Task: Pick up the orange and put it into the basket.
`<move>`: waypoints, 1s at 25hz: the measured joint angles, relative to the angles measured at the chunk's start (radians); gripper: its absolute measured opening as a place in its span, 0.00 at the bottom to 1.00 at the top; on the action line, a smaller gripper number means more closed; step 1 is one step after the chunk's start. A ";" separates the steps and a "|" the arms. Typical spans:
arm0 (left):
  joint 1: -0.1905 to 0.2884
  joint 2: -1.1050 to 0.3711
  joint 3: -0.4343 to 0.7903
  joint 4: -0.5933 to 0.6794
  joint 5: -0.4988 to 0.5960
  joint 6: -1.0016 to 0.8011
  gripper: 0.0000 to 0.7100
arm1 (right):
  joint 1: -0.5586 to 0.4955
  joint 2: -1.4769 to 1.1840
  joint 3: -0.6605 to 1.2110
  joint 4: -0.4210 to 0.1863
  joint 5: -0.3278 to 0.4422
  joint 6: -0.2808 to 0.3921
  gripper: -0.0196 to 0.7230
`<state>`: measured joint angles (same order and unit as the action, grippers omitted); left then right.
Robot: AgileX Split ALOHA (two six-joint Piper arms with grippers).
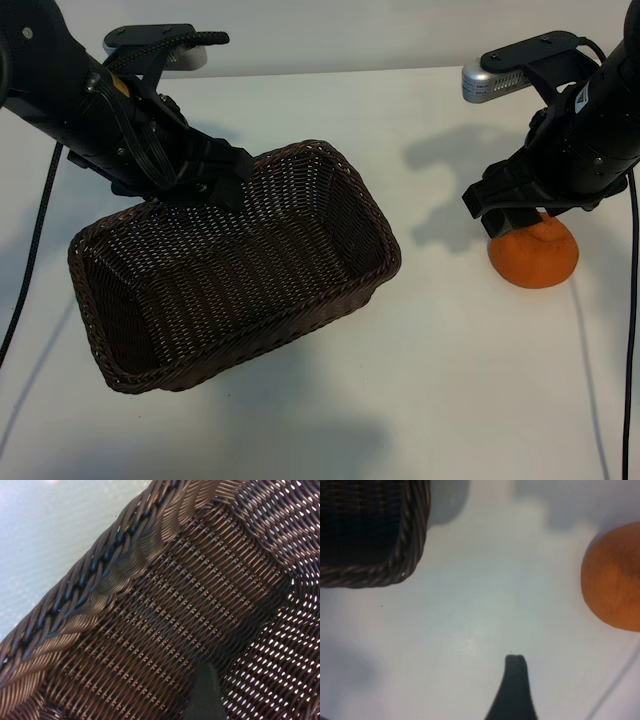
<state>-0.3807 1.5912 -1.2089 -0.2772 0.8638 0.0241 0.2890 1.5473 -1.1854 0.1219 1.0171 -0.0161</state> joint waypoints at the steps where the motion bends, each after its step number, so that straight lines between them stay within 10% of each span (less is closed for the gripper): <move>1: 0.000 0.000 0.000 0.000 0.000 0.000 0.78 | 0.000 0.000 0.000 0.000 0.000 0.000 0.80; 25: 0.000 0.000 -0.001 0.000 -0.038 -0.004 0.78 | 0.000 0.000 0.000 -0.024 0.002 0.000 0.80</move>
<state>-0.3807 1.5912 -1.2100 -0.2772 0.8261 0.0202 0.2890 1.5473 -1.1854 0.0981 1.0194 -0.0161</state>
